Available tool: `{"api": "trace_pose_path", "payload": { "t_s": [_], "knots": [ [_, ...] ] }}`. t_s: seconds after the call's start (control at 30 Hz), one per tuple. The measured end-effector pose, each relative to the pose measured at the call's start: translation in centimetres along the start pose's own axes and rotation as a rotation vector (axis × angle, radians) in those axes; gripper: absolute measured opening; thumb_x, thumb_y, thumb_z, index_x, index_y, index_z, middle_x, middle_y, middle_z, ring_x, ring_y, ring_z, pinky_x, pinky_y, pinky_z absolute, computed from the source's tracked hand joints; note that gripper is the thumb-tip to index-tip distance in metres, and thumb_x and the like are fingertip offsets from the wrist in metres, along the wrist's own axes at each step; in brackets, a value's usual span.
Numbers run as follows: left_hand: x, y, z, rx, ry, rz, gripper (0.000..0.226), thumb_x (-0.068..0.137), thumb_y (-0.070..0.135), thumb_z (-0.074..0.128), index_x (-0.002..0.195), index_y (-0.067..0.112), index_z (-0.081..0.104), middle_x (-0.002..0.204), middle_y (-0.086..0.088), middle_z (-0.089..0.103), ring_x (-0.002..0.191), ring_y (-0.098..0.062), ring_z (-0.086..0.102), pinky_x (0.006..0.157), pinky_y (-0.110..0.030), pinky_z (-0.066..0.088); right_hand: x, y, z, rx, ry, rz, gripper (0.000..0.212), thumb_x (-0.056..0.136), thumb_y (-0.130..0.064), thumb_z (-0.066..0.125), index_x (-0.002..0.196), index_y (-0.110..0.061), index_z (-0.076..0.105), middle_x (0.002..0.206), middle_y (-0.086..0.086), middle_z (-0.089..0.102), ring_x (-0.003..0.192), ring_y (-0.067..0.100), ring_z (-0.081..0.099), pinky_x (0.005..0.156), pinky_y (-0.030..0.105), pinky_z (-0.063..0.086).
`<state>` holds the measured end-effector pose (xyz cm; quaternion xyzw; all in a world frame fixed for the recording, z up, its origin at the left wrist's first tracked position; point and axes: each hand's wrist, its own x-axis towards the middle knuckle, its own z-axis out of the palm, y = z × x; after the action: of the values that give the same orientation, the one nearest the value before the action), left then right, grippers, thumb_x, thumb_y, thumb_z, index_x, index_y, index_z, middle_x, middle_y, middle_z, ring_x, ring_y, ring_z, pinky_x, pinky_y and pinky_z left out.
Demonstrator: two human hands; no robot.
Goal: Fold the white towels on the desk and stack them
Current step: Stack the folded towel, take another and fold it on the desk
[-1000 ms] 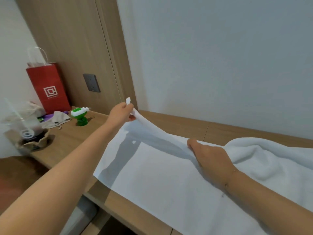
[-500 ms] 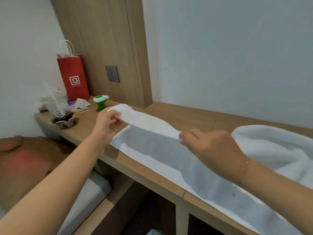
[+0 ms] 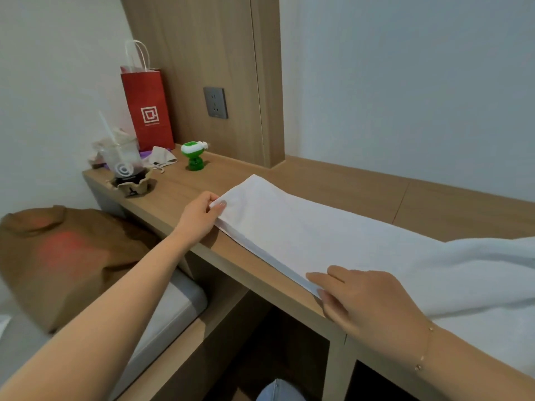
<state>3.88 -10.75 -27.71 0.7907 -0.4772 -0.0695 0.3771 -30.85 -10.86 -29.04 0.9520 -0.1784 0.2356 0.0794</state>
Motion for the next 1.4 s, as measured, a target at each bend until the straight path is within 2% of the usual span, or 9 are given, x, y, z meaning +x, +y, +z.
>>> {"api": "trace_pose_path", "payload": {
  "t_s": [0.2,0.3,0.4,0.83,1.0,1.1,1.2,1.27,1.4],
  "knots": [
    [2.1,-1.2,-0.2,-0.178,-0.029,-0.206,0.017,0.094,0.034,0.062,0.097,0.017,0.061,0.09,-0.001,0.065,0.076,-0.012,0.059,0.059,-0.023,0.043,0.2,0.1,-0.4,-0.047,-0.002,-0.011,0.063,0.052,-0.029,0.092,0.111,-0.017,0.074,0.071,-0.006,0.064,0.041,0.015,0.052,0.035,0.013,0.041],
    [2.6,-1.5,-0.7,-0.192,-0.039,-0.206,0.015,0.091,0.031,0.067,0.092,0.016,0.064,0.086,0.0,0.066,0.074,-0.009,0.061,0.054,-0.015,0.043,-0.1,-0.1,-0.2,0.024,0.01,-0.001,0.047,0.072,-0.029,0.082,0.116,-0.019,0.071,0.075,-0.011,0.062,0.049,0.011,0.055,0.036,0.014,0.043],
    [2.6,-1.7,-0.7,-0.168,-0.059,-0.21,0.016,0.089,0.033,0.069,0.091,0.017,0.066,0.084,0.001,0.067,0.076,-0.012,0.061,0.061,-0.023,0.042,-0.2,-0.2,-0.4,0.102,-0.022,0.019,0.026,0.08,-0.031,0.063,0.105,-0.026,0.072,0.076,-0.015,0.057,0.054,0.008,0.055,0.038,0.014,0.045],
    [1.6,-2.8,-0.9,-0.139,-0.012,-0.179,0.01,0.088,0.027,0.071,0.092,0.029,0.062,0.093,0.007,0.066,0.089,-0.011,0.062,0.063,-0.022,0.043,-0.4,-0.8,-1.2,0.249,-0.108,0.134,0.018,0.088,-0.03,0.052,0.091,-0.03,0.069,0.078,-0.014,0.053,0.063,0.009,0.054,0.049,0.022,0.05],
    [0.2,-0.7,-0.1,0.119,0.076,-0.118,0.032,0.091,0.016,0.066,0.12,0.024,0.057,0.128,-0.003,0.049,0.115,-0.02,0.049,0.093,-0.032,0.043,-0.3,-0.9,-1.4,0.263,-0.093,0.132,0.014,0.093,-0.026,0.058,0.085,-0.028,0.069,0.075,-0.014,0.048,0.063,0.006,0.048,0.052,0.018,0.045],
    [-2.5,2.8,0.9,0.295,0.21,0.129,0.036,0.094,0.016,0.06,0.128,0.024,0.055,0.138,-0.004,0.043,0.13,-0.023,0.039,0.106,-0.038,0.034,-0.4,-0.6,-0.7,0.309,-0.121,0.176,0.02,0.097,-0.031,0.049,0.101,-0.033,0.069,0.086,-0.016,0.05,0.079,0.006,0.05,0.066,0.018,0.045],
    [-5.5,7.0,3.2,0.094,-0.133,0.331,0.027,0.099,0.032,0.051,0.126,0.028,0.057,0.147,0.005,0.04,0.136,-0.014,0.036,0.107,-0.027,0.027,-0.3,-0.4,-0.2,0.351,-0.087,0.243,0.022,0.095,-0.037,0.048,0.11,-0.039,0.063,0.094,-0.023,0.046,0.094,0.002,0.046,0.074,0.014,0.042],
    [-6.8,8.3,5.1,0.222,-0.366,0.373,0.038,0.102,0.044,0.038,0.137,0.034,0.049,0.161,0.008,0.021,0.146,-0.013,0.02,0.116,-0.033,0.016,-0.2,-0.3,0.0,0.326,-0.079,0.256,0.02,0.094,-0.042,0.047,0.109,-0.041,0.06,0.097,-0.023,0.044,0.096,-0.001,0.043,0.072,0.01,0.039],
    [-7.2,7.5,7.0,0.505,-0.433,0.356,0.052,0.104,0.051,0.013,0.155,0.041,0.009,0.164,0.009,-0.005,0.151,-0.013,-0.006,0.12,-0.038,-0.008,-0.2,0.6,0.0,0.296,-0.149,0.214,0.029,0.094,-0.052,0.034,0.114,-0.044,0.053,0.104,-0.021,0.042,0.095,-0.001,0.038,0.075,0.01,0.033]
  ]
}}
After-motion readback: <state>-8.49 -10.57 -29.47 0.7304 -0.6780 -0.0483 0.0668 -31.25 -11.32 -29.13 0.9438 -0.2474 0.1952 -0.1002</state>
